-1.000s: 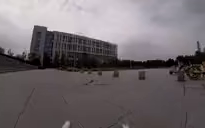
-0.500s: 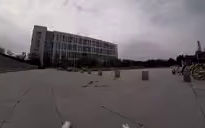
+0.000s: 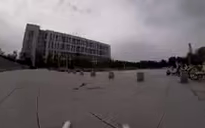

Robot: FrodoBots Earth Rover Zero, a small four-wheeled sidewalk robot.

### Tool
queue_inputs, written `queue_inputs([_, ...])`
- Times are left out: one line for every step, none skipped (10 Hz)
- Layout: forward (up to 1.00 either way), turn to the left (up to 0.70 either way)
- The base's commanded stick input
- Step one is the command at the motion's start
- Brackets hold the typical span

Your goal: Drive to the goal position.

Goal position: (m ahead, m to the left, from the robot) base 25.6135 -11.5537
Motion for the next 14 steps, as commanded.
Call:
queue_inputs([0.7,-0.1])
queue_inputs([0.7,-0.04])
queue_inputs([0.7,0.0])
queue_inputs([0.7,0.0])
queue_inputs([0.7,0.0])
queue_inputs([0.7,0.0])
queue_inputs([0.7,-0.17])
queue_inputs([0.7,-0.29])
queue_inputs([0.7,-0.29])
queue_inputs([0.7,-0.29])
queue_inputs([0.7,-0.29])
queue_inputs([0.7,-0.29])
queue_inputs([0.7,-0.29])
queue_inputs([0.7,-0.14])
